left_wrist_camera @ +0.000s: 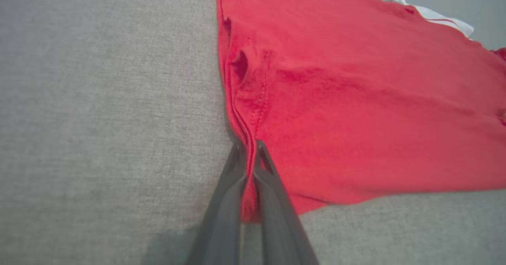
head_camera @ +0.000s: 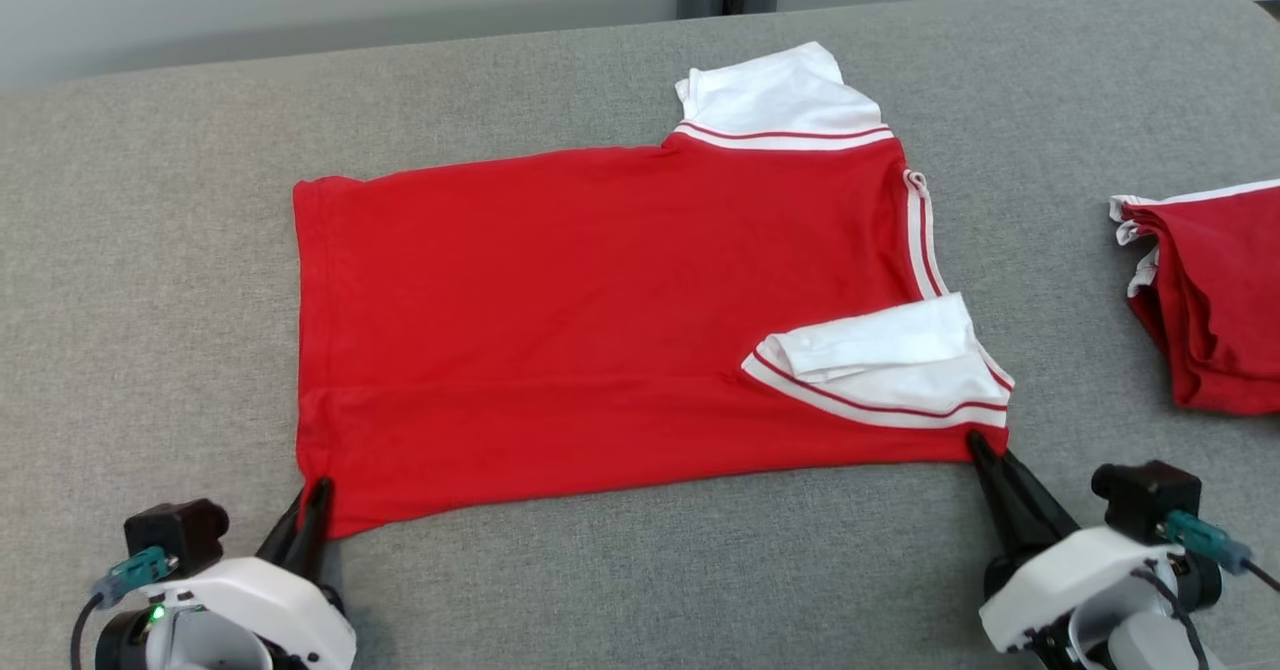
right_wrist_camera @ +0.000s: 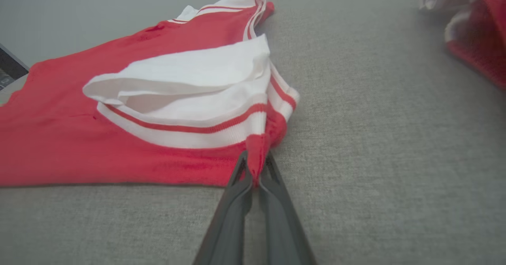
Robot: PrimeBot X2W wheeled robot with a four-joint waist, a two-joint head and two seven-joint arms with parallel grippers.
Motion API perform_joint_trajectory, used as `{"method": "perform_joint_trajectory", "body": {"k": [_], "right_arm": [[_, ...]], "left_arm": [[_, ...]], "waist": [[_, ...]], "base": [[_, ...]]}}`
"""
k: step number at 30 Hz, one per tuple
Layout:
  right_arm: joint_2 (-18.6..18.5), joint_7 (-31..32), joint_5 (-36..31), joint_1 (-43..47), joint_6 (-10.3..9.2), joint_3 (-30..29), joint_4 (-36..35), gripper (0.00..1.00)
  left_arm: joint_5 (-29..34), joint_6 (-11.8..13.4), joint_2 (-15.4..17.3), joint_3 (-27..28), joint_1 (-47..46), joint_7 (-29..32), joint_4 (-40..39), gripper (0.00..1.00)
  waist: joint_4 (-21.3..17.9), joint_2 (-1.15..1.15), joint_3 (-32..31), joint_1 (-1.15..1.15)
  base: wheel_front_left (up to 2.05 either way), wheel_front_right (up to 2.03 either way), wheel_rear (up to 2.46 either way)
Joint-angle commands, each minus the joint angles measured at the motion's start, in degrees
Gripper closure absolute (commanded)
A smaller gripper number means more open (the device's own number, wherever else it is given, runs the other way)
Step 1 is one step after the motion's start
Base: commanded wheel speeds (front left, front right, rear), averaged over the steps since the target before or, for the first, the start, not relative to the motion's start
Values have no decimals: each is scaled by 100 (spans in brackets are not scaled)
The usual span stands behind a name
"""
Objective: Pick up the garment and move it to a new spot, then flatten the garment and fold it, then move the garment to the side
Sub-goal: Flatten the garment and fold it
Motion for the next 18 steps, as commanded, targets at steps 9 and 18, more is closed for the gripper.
{"method": "perform_joint_trajectory", "body": {"k": [9, 18], "right_arm": [[-309, 460, -27, 1105, -3, -290, -1249, 100], [-65, 758, -499, 1344, -3, -858, -1918, 0]], "left_arm": [[-92, 476, 499, 129, 824, 600, -1217, 100], [32, 719, 372, 66, 946, 487, -1717, 0]], "waist": [[23, 0, -111, 0], [-32, 0, -97, 0]], "base": [[0, 0, 0], [0, 0, 0]]}}
